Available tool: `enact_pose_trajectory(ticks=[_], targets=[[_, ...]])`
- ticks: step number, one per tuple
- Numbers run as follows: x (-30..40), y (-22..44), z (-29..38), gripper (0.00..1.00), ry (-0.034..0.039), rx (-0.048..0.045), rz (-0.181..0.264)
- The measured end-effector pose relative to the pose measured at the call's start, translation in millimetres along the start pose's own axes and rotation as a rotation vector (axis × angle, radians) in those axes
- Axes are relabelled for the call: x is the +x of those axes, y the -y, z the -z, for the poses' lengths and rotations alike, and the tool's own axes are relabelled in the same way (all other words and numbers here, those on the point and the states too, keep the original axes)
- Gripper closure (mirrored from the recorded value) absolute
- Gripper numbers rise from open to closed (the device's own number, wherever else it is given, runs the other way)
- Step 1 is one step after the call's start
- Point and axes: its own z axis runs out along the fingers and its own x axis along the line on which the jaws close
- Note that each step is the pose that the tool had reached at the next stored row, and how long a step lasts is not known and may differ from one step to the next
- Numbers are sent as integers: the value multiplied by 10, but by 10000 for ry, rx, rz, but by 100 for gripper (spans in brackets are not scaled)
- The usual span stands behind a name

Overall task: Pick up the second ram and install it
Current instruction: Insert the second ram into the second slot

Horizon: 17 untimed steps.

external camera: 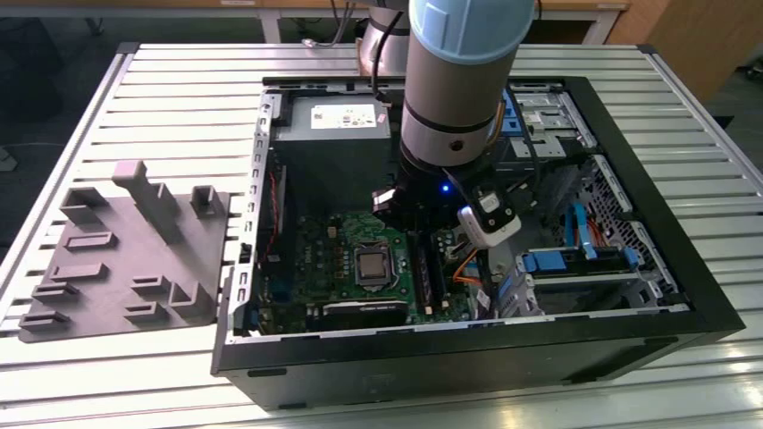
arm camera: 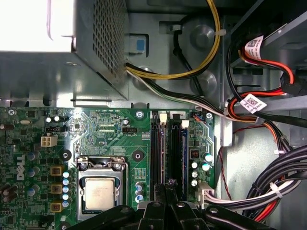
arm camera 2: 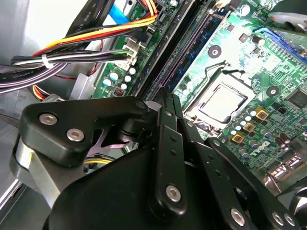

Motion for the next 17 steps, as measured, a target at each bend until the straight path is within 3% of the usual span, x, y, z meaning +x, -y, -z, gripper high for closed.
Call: enact_pose_trajectory(ticks=[17], targets=[[1,3,-46,88,-1,3,0]])
